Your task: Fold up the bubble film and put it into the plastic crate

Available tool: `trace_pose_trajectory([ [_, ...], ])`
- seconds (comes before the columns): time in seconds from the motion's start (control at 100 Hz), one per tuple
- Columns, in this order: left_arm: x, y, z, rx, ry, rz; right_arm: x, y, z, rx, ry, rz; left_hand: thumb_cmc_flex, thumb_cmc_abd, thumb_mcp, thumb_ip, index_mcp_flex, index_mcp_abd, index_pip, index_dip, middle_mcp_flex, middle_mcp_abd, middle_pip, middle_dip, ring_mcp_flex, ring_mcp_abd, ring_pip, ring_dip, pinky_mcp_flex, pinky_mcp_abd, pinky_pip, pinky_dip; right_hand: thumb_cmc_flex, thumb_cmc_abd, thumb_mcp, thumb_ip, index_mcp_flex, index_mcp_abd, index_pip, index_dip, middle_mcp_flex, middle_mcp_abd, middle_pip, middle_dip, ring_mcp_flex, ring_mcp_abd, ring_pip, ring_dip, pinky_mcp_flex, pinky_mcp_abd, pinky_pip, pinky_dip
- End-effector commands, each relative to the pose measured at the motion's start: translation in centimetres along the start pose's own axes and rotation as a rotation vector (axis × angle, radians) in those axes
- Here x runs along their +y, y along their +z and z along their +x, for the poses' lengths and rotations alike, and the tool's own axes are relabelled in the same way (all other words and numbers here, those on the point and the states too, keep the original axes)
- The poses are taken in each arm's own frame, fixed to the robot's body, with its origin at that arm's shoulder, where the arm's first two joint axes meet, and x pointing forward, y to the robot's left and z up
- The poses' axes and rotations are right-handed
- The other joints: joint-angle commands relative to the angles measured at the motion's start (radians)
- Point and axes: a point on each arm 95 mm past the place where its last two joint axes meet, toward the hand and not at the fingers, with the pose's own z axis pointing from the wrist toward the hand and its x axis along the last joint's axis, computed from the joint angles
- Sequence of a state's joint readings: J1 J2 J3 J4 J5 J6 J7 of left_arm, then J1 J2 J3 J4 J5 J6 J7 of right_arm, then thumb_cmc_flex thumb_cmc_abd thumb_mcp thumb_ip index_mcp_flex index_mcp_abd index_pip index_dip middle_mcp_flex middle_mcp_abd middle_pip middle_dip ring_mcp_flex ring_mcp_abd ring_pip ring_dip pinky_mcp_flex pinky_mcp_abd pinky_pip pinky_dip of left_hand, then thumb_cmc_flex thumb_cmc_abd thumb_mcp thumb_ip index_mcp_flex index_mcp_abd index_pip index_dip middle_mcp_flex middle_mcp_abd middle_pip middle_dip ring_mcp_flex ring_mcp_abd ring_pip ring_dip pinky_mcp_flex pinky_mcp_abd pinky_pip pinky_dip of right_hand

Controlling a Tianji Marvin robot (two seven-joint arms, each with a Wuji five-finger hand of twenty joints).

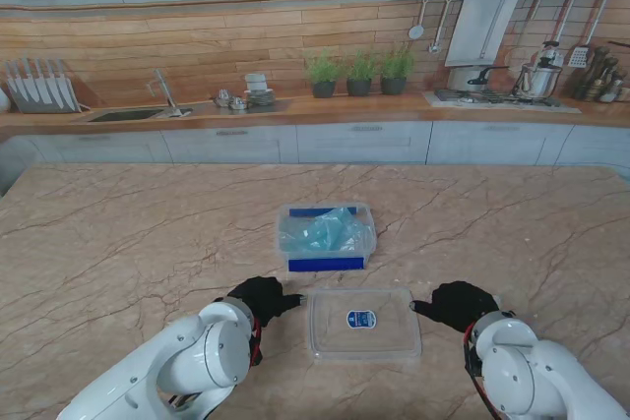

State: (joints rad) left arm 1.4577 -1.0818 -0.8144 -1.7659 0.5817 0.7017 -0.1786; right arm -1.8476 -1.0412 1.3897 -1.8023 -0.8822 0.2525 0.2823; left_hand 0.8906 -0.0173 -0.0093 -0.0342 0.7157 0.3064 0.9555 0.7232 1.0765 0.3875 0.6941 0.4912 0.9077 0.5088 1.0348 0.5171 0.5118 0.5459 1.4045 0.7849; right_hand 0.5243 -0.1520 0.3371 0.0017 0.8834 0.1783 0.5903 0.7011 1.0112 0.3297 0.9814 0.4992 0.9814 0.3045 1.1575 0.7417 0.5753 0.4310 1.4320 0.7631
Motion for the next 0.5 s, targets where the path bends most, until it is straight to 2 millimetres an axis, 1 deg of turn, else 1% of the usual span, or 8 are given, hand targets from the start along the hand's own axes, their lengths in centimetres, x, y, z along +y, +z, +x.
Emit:
trace_pose_trajectory([
  [0.0, 0.4, 0.0, 0.2, -0.009, 0.003, -0.015, -0.3, 0.3, 0.4, 0.009, 0.023, 0.022, 0.003, 0.062, -0.021, -0.009, -0.024, 0.025, 0.033, 0.016, 0.007, 0.011, 0.039, 0.014, 0.032, 0.06, 0.04, 0.023, 0.025, -0.001, 0.071, 0.021, -0.025, 0.066, -0.021, 0.047, 0.027, 0.034, -0.009, 0.007, 0.029, 0.128, 0.035, 0.022, 0.061, 0.07, 0.054, 0.006, 0.034, -0.089, 0.181, 0.056],
  [0.1, 0.7, 0.2, 0.6, -0.028, 0.021, -0.027, -0.4, 0.7, 0.9, 0.01, 0.026, 0.064, -0.009, 0.069, -0.022, -0.01, -0.047, 0.041, 0.018, 0.017, -0.009, 0.022, 0.032, 0.014, 0.031, 0.064, 0.04, 0.025, 0.031, -0.002, 0.076, 0.022, -0.034, 0.066, -0.021, 0.048, 0.03, 0.046, -0.019, 0.01, 0.034, 0.13, 0.046, 0.024, 0.073, 0.066, 0.067, 0.003, 0.049, -0.094, 0.2, 0.054],
  [0.2, 1.0, 0.2, 0.9, -0.057, 0.026, -0.044, -0.6, 1.1, 1.6, 0.011, 0.028, 0.104, 0.014, 0.098, -0.015, -0.011, -0.079, 0.061, 0.013, 0.027, -0.026, 0.026, 0.045, 0.024, 0.032, 0.059, 0.044, 0.028, 0.035, -0.001, 0.08, 0.021, -0.042, 0.065, -0.019, 0.048, 0.033, 0.064, -0.033, 0.01, 0.035, 0.135, 0.044, 0.022, 0.078, 0.071, 0.068, -0.004, 0.055, -0.092, 0.206, 0.048],
  [0.29, 1.3, 0.4, 1.1, -0.074, 0.032, -0.058, -0.9, 1.6, 2.1, 0.008, 0.042, 0.135, 0.019, 0.106, -0.019, -0.013, -0.084, 0.07, 0.012, 0.03, -0.032, 0.036, 0.044, 0.027, 0.027, 0.069, 0.038, 0.027, 0.036, 0.005, 0.081, 0.021, -0.046, 0.065, -0.015, 0.047, 0.039, 0.075, -0.051, 0.007, 0.036, 0.139, 0.034, 0.014, 0.077, 0.08, 0.059, -0.015, 0.053, -0.082, 0.203, 0.039],
  [0.33, 1.4, 0.4, 1.1, -0.079, 0.038, -0.069, -1.1, 1.9, 2.4, 0.009, 0.051, 0.15, 0.019, 0.112, -0.02, -0.013, -0.086, 0.074, 0.003, 0.028, -0.037, 0.039, 0.037, 0.025, 0.025, 0.062, 0.035, 0.025, 0.033, 0.004, 0.078, 0.02, -0.046, 0.067, -0.014, 0.046, 0.04, 0.075, -0.058, 0.006, 0.034, 0.142, 0.03, 0.012, 0.073, 0.084, 0.056, -0.018, 0.048, -0.079, 0.2, 0.036],
  [0.43, 1.5, 0.5, 1.2, -0.095, 0.057, -0.08, -1.3, 2.4, 3.2, 0.028, 0.077, 0.177, 0.015, 0.117, -0.024, -0.013, -0.077, 0.086, -0.033, 0.004, -0.041, 0.054, 0.018, 0.014, 0.017, 0.07, 0.021, 0.02, 0.025, 0.005, 0.073, 0.018, -0.047, 0.066, -0.014, 0.044, 0.04, 0.074, -0.07, 0.007, 0.028, 0.14, 0.03, 0.01, 0.069, 0.084, 0.055, -0.02, 0.043, -0.079, 0.199, 0.033],
  [0.49, 1.6, 0.6, 1.2, -0.105, 0.067, -0.097, -1.4, 2.6, 3.7, 0.046, 0.092, 0.189, 0.014, 0.136, -0.021, -0.012, -0.073, 0.089, -0.055, -0.016, -0.047, 0.059, 0.007, 0.008, 0.007, 0.073, 0.012, 0.017, 0.014, 0.006, 0.065, 0.017, -0.049, 0.065, -0.015, 0.043, 0.036, 0.074, -0.078, 0.007, 0.026, 0.14, 0.03, 0.01, 0.065, 0.082, 0.054, -0.021, 0.042, -0.079, 0.199, 0.032],
])
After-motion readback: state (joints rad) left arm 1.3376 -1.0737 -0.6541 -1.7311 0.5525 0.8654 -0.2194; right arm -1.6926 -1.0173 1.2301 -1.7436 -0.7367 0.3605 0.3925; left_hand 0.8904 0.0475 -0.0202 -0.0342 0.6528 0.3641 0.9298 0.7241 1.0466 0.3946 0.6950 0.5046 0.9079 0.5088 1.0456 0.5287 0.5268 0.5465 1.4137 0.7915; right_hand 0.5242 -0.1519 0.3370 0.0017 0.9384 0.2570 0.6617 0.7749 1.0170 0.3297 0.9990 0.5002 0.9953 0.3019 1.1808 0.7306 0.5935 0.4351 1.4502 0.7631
